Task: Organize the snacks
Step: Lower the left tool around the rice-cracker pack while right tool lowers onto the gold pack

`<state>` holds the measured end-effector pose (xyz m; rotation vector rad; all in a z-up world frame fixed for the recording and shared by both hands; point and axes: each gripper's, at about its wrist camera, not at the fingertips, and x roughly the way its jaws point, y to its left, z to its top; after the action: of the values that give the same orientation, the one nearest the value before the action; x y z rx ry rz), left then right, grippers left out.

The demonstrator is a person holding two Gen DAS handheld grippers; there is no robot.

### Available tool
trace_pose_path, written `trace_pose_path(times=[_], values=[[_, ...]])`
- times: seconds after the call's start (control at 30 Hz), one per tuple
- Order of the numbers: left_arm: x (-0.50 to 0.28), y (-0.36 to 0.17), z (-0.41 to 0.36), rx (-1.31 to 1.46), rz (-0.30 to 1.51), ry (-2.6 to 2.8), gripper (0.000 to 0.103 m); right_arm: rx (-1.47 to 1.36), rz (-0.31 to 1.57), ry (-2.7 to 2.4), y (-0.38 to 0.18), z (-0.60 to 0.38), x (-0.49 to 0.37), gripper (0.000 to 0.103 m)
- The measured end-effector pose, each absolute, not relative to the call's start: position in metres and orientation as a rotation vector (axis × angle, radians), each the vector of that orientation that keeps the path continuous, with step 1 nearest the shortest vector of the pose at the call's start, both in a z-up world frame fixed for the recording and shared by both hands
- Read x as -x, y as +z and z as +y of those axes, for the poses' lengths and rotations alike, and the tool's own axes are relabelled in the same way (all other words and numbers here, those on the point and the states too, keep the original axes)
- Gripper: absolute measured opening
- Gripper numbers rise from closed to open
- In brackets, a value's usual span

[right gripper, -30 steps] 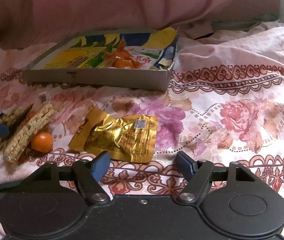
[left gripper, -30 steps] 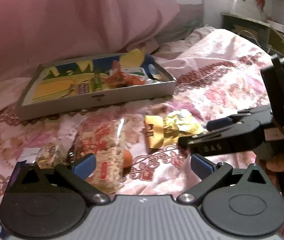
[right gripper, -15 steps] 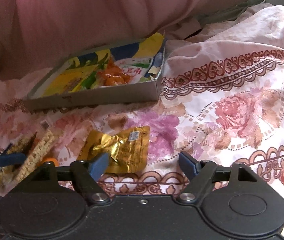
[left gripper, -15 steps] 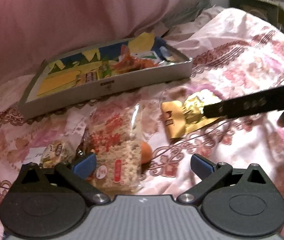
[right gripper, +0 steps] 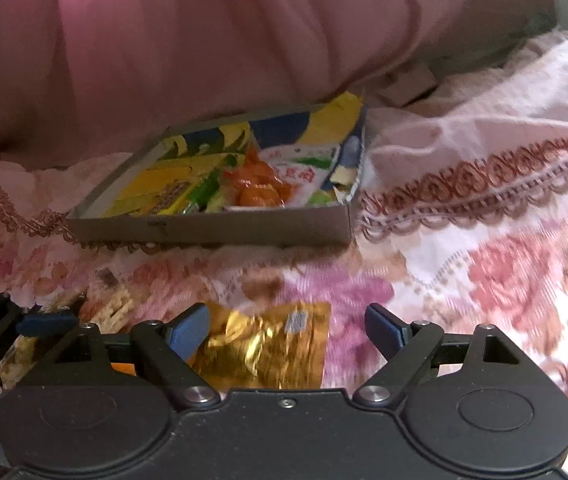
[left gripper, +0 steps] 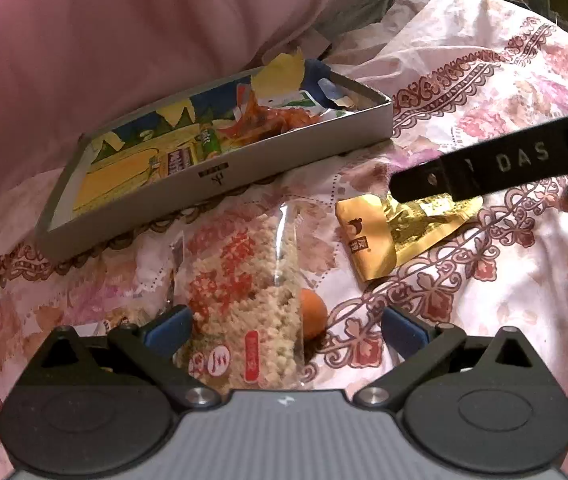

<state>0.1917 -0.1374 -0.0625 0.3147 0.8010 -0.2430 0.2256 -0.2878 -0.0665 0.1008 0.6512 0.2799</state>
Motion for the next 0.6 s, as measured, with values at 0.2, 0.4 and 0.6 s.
trace_pose_path(times=[0.2,0.4,0.6], values=[[-0.206,-0.064,-0.121,-0.233,0.849,-0.226,0.102,-0.105,0.674,0.376,-0.076,-0.286,-0.254,0.086],[-0.21,-0.064,-0.108,-0.183,0.85,-0.249,0.102,-0.097,0.7,0.413,-0.08,-0.286,-0.261,0.087],[-0.21,-0.063,-0.104,-0.161,0.846,-0.261,0.098,-0.057,0.755,0.449,-0.077,-0.288,-0.254,0.086]])
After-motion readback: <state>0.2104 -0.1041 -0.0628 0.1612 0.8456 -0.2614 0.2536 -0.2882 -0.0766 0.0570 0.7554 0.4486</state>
